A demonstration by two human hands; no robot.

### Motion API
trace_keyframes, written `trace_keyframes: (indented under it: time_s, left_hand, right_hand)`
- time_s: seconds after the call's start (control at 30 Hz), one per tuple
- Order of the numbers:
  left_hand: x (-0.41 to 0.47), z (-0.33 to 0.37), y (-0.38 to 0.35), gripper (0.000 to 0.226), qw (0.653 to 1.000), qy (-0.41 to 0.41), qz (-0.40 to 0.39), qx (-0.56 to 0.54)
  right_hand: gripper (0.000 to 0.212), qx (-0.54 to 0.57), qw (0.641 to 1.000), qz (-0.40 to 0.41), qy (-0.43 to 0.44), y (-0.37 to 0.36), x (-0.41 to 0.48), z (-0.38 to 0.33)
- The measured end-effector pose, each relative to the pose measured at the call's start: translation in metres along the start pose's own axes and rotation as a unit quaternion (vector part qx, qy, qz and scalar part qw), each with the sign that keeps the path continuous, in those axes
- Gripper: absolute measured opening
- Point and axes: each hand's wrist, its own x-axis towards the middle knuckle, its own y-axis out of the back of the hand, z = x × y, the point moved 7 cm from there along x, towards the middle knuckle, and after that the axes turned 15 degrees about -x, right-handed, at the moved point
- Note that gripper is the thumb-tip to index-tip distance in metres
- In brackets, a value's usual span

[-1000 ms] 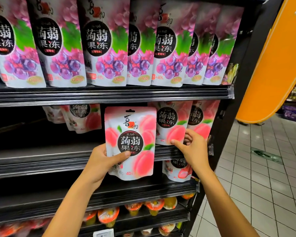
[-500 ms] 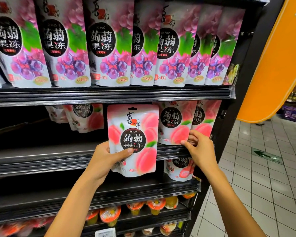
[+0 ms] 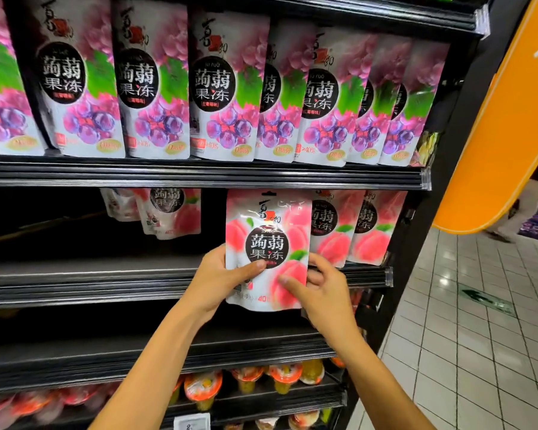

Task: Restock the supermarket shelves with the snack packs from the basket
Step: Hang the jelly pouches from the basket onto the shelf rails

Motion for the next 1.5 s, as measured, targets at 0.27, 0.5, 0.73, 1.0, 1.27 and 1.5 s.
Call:
trace_keyframes:
  time_s: [0.27, 0.5, 0.73, 1.0, 1.27, 1.5]
  left_hand:
    - [-0.029, 0.025, -0.017, 0.053, 0.936, -0.237, 0.083, 0.247]
    - [-0.03, -0.016, -0.036, 0.058, 0.877, -0.173, 0.05, 0.445]
    - [-0.027, -0.023, -0.033, 0.063, 0.841, -0.179, 0.039, 0.509]
    - [-0.022, -0.023, -0.038, 0.063, 0.839, -0.169, 0.047, 0.515]
    - [-0.026, -0.029, -0.048, 0.062, 0.861, -0.144, 0.053, 0.485]
    - [-0.034, -0.02, -0.045, 0.054, 0.877, -0.173, 0.073, 0.442]
  right_hand:
    - [0.027, -0.046, 0.995, 0.089, 0.027, 0.011, 0.037, -0.019]
    - [0.031, -0.077, 0.992, 0.087, 0.051, -0.007, 0.041, -0.013]
    - [0.036, -0.17, 0.981, 0.091, 0.026, 0.015, 0.039, 0.009]
    - [0.024, -0.21, 0.967, 0.141, 0.013, 0.019, 0.04, 0.013]
    - [0.024, -0.206, 0.967, 0.152, 0.001, 0.03, 0.036, 0.022]
    - [0.021, -0.144, 0.978, 0.154, -0.002, 0.031, 0.03, 0.024]
